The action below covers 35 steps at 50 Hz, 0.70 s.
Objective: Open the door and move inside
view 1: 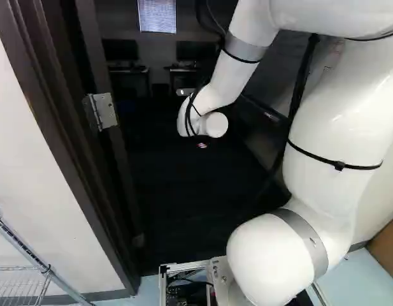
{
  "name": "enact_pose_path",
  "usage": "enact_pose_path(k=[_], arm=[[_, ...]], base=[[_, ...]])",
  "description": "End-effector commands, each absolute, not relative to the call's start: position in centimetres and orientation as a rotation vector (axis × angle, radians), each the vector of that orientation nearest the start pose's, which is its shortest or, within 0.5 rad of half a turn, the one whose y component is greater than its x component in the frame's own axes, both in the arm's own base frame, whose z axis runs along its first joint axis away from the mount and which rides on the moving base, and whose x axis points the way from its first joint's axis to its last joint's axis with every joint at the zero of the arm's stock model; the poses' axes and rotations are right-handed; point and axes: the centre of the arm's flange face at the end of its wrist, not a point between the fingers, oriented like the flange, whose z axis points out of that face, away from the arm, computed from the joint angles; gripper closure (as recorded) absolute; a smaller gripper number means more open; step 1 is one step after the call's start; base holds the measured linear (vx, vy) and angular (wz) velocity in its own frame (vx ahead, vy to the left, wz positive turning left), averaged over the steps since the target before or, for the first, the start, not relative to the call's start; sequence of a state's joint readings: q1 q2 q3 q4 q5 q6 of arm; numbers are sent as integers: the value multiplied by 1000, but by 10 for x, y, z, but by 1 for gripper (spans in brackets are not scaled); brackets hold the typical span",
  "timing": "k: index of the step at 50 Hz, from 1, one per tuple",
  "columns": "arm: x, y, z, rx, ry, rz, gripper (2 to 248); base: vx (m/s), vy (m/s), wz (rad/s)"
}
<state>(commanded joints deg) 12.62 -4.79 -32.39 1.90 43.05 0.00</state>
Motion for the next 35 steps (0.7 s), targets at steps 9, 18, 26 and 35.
enact_pose_path(k=[9,18,26,35], arm=[[423,84,415,-2466,-208,-1748,3],[409,72,416,-2466,-211,-1765,3],[397,64,416,-2462,-227,-1782,3],[382,54,416,-2459,-247,-1798,3]], base=[[0,0,0],[0,0,0],[0,0,0],[0,0,0]])
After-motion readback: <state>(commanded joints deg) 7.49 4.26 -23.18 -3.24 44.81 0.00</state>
